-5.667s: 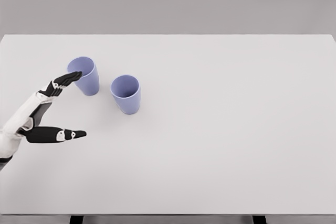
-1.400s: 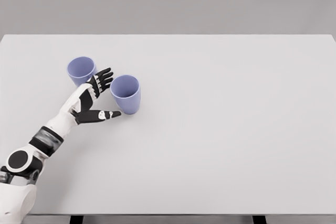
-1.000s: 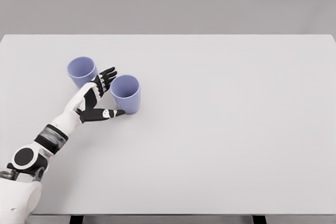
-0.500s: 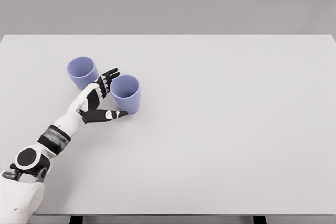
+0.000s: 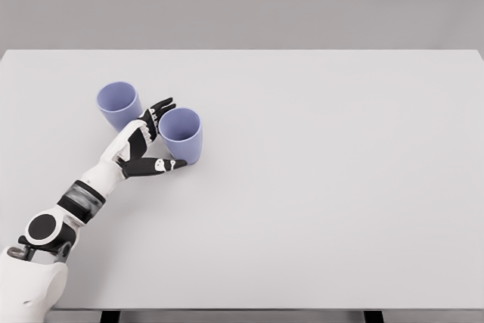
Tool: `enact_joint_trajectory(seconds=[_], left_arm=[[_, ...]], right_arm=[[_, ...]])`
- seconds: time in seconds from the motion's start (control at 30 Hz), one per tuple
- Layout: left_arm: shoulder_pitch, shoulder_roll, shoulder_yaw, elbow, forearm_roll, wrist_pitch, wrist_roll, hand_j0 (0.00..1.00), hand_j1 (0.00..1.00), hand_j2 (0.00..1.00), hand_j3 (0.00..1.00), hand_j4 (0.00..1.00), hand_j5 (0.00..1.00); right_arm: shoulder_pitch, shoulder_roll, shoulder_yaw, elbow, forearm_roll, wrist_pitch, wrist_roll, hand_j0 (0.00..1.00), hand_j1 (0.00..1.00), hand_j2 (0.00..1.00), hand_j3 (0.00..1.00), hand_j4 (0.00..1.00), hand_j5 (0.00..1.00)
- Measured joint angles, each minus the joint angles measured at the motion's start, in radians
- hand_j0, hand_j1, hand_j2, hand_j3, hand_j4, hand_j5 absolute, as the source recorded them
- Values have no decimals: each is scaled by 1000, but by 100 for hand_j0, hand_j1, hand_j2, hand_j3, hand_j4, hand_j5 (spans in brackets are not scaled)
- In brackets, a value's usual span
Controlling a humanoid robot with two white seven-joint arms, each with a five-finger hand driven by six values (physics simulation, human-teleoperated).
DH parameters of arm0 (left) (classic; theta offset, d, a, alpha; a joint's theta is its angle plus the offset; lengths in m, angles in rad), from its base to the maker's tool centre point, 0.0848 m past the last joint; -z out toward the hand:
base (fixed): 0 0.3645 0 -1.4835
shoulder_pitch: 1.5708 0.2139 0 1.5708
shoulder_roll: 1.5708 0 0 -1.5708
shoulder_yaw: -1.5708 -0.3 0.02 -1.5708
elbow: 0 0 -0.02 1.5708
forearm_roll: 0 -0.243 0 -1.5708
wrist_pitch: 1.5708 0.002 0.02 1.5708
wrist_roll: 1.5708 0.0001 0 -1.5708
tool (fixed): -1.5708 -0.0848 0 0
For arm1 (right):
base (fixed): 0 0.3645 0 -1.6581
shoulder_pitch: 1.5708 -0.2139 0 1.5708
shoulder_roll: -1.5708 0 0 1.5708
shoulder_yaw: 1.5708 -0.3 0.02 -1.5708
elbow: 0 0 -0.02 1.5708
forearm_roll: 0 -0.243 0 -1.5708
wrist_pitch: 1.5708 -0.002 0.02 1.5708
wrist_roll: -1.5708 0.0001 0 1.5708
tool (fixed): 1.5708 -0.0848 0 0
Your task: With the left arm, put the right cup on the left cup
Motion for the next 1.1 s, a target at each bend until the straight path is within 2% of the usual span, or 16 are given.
enact_joint_trajectory(seconds=[0.9,1.03,1.1], left_arm=[[-26,-20,-18,7,-7,0,0,100,100,100,100,100,100],[-26,-22,-21,7,-6,0,0,87,87,87,87,87,87],[-26,-24,-21,7,-6,0,0,85,85,85,85,85,85]], right_arm=[[0,0,0,0,0,0,0,100,100,100,100,100,100],[0,0,0,0,0,0,0,100,100,100,100,100,100],[0,0,0,0,0,0,0,100,100,100,100,100,100]])
